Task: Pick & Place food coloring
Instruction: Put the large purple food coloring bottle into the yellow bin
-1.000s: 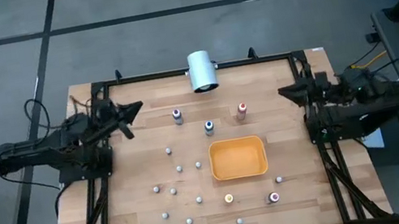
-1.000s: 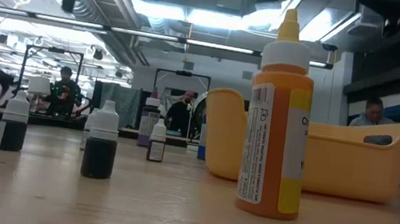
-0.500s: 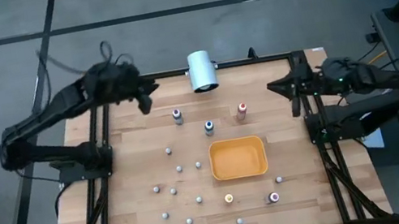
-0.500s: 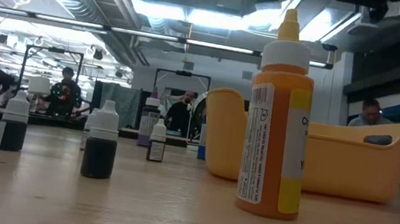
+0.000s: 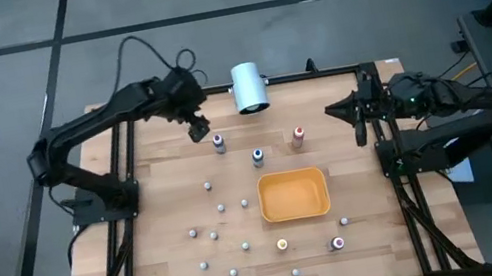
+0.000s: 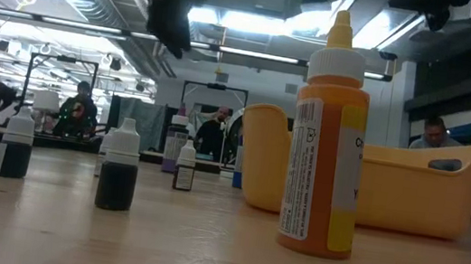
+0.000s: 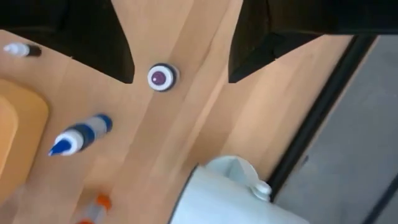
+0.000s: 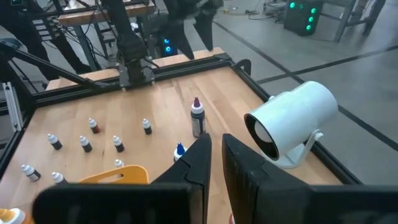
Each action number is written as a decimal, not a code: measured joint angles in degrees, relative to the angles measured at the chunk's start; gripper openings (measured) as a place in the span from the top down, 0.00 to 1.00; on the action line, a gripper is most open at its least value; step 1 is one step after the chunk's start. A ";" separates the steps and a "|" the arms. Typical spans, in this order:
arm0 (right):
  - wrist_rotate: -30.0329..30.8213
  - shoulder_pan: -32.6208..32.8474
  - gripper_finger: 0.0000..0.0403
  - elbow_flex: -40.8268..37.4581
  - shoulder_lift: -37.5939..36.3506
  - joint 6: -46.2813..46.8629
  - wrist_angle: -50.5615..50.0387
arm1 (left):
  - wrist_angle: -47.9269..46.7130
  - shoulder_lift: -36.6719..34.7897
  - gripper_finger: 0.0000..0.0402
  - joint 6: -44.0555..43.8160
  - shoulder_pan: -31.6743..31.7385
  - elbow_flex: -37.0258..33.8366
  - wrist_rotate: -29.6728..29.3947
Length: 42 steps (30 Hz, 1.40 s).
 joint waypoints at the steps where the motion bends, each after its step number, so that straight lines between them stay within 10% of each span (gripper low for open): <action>1: 0.00 0.00 0.89 0.00 0.00 0.00 0.00 | 0.00 1.04 0.33 0.54 -0.02 0.00 0.63; 42: -0.15 0.00 0.89 0.02 0.00 0.75 -3.24 | 2.16 25.66 0.31 11.34 -3.84 0.00 4.46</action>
